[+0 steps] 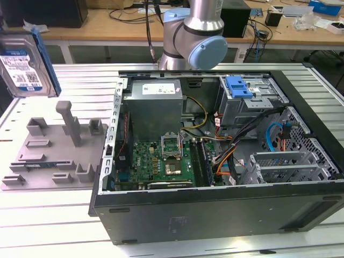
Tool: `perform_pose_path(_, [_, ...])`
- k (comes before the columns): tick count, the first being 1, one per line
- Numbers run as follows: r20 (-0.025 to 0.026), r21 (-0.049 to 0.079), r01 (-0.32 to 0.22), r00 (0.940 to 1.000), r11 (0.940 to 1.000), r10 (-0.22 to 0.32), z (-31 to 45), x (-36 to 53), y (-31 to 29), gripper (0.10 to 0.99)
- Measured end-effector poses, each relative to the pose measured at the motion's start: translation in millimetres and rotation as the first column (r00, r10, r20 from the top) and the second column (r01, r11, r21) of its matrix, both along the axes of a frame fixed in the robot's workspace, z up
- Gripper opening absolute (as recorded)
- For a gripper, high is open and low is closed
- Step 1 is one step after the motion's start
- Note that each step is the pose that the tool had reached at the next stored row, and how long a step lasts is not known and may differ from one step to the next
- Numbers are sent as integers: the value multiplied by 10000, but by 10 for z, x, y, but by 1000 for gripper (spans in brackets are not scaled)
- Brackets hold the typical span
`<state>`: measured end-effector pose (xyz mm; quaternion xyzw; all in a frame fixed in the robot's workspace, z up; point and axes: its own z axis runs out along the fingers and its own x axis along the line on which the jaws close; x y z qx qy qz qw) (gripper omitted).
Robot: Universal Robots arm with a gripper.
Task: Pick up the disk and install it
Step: 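Pick up the disk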
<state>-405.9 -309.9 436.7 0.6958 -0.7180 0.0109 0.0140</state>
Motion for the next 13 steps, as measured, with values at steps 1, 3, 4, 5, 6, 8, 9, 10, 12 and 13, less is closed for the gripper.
perform_pose_path(1, [0, -3, 0, 10000, 10000, 0, 48, 0, 0, 365])
perform_pose_path(3, [0, -8, 1, 10000, 10000, -1, 149, 0, 0, 365])
perform_pose_path(4, [-1, -11, 0, 10000, 10000, 0, 189, 0, 0, 365])
perform_pose_path(5, [0, -13, 0, 10000, 10000, 0, 229, 0, 0, 365])
perform_pose_path(6, [1, -14, 0, 10000, 10000, 0, 259, 0, 0, 365])
perform_pose_path(8, [2, -16, 0, 10000, 10000, 0, 292, 0, 0, 365])
perform_pose_path(9, [1, -16, 0, 10000, 10000, 0, 293, 0, 0, 365])
perform_pose_path(10, [1, -17, 1, 10000, 10000, -1, 293, 0, 0, 365])
perform_pose_path(12, [-1, -18, 0, 10000, 10000, 0, 294, 0, 0, 365])
perform_pose_path(13, [-4, -19, 1, 10000, 10000, -1, 295, 0, -4, 365])
